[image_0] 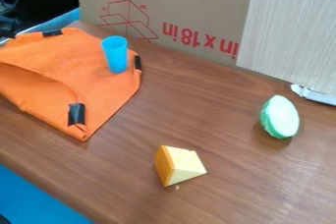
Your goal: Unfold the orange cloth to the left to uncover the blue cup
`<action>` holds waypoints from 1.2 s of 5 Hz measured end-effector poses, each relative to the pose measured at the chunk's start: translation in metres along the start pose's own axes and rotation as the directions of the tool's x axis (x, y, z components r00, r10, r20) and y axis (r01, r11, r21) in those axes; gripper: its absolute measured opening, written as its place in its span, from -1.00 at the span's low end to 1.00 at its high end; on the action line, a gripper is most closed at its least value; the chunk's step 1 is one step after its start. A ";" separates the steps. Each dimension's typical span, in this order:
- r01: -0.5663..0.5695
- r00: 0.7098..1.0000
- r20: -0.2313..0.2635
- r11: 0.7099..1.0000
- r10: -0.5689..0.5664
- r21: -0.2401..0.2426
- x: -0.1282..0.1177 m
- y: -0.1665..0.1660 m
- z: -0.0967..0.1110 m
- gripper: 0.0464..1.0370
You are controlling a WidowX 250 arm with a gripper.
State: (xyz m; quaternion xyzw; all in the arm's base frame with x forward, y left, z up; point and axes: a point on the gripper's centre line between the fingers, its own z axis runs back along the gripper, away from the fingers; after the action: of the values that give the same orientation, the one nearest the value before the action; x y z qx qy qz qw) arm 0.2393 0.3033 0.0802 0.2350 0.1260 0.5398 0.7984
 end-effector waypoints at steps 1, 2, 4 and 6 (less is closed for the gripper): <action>-0.038 0.999 -0.021 0.999 0.038 0.022 0.000 0.005 0.004 0.52; -0.010 0.998 -0.063 0.999 0.007 -0.035 0.001 0.007 0.001 0.92; 0.118 0.982 -0.110 0.954 -0.153 -0.274 -0.016 0.020 0.033 0.93; 0.308 0.929 -0.045 0.836 -0.367 -0.455 -0.043 0.010 0.056 0.92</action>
State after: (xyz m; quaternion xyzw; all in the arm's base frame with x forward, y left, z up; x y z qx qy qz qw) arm 0.2407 0.2534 0.1311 -0.0133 0.0923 0.4188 0.9033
